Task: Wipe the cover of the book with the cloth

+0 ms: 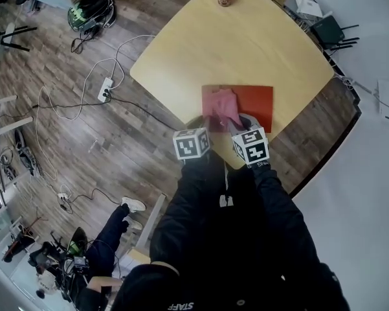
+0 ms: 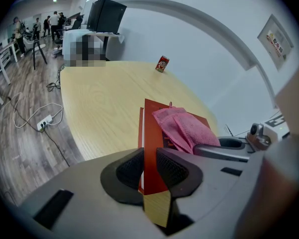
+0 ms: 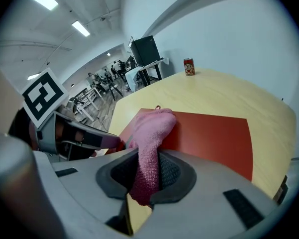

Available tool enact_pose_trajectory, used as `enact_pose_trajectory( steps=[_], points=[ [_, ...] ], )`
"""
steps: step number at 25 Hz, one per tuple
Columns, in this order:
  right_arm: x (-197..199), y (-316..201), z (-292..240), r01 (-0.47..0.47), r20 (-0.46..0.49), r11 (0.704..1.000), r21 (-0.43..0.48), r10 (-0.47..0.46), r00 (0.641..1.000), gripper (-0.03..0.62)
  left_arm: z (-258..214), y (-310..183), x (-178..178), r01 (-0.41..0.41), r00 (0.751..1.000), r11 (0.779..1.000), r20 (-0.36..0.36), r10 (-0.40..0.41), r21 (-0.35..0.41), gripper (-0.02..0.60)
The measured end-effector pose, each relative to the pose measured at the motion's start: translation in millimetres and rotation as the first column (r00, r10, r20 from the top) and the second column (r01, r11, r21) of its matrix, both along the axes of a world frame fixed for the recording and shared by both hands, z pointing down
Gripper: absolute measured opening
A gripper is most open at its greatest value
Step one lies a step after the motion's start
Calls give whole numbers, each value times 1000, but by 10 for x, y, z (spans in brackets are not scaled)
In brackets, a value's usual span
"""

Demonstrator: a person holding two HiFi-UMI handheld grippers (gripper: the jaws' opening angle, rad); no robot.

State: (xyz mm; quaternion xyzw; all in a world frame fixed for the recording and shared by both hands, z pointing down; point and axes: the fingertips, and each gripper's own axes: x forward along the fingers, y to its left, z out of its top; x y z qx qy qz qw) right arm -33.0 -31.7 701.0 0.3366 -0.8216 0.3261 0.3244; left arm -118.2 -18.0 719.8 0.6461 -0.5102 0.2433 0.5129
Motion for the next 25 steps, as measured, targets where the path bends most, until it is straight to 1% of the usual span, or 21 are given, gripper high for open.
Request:
enact_pose_trajectory(
  steps=[8,16,22,25],
  points=[
    [495,-48,26,-71,-22,997,7,71,997,80,24,24,-1,1,1000,1000,7,-1,-3,101],
    [1019,-68,24,-162,-27,987,-2,162,986,81,32,38,18,6,1000,1000,9,-6,-4,100],
    [1282,-107,-84,-189,-74,982,21,190,979,81,24,31,19,5,1000,1000,13,-4,-11,101],
    [1258,-127,-300,-176,-54,983,55,179,982,81,17,21,20,1,1000,1000,8,-1,-10,101]
  ],
)
